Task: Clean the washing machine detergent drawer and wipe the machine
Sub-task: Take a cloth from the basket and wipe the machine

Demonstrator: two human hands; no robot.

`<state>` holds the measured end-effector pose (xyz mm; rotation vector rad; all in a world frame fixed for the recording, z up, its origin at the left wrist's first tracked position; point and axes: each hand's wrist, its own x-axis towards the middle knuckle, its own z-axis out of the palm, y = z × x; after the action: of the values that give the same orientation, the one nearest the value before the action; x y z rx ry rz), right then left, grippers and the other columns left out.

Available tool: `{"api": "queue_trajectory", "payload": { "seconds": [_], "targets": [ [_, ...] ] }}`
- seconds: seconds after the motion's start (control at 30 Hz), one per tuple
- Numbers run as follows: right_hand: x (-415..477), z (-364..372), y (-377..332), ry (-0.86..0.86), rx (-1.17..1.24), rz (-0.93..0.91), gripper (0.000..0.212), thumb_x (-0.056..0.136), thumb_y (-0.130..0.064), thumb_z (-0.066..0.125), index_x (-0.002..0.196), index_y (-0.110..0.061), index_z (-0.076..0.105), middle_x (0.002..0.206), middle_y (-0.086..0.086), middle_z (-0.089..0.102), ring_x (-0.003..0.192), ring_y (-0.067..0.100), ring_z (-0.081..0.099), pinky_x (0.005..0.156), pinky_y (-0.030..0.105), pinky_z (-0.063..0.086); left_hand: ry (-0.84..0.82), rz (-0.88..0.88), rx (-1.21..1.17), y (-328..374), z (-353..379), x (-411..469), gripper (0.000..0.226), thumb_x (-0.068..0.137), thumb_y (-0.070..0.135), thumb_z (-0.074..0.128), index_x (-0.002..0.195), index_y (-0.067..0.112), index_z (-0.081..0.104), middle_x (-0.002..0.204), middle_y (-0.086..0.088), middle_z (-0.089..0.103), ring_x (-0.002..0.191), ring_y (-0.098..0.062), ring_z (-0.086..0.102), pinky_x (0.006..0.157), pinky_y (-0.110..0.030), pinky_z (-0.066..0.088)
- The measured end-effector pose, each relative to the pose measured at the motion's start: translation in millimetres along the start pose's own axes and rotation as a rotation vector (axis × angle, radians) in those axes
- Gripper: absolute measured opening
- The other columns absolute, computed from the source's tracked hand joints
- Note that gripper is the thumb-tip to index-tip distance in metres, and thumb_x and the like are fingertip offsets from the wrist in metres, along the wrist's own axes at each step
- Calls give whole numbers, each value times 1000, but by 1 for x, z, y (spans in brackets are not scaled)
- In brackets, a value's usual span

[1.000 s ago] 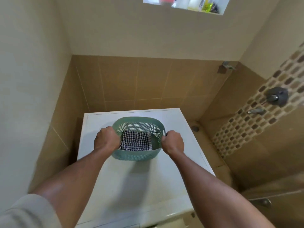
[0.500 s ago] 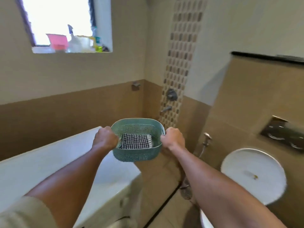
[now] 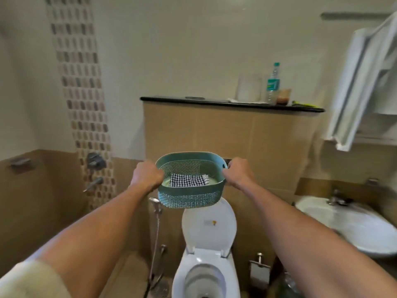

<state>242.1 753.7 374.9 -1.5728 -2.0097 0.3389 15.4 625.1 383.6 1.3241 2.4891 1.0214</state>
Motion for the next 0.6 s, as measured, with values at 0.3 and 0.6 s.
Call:
{"api": "queue_trajectory", "payload": {
  "seconds": [0.3,0.6],
  "targets": [
    [113,-121,25,261,36,70,19,73,-25,65,71,-7,71,70,10,70,66,28,67,55,34,51,46,286,-131,157,-2,111,26,82,6,53,68,-4,72,61,-17,72,48,-25,65,53,-32,59],
    [259,-167,-79,340,135,-39,17,68,-14,61,69,0,72,67,13,73,59,27,66,55,30,49,74,317,-274,223,-77,279,14,79,-2,51,75,-6,64,59,-19,61,40,-24,53,38,-23,42]
  ]
}}
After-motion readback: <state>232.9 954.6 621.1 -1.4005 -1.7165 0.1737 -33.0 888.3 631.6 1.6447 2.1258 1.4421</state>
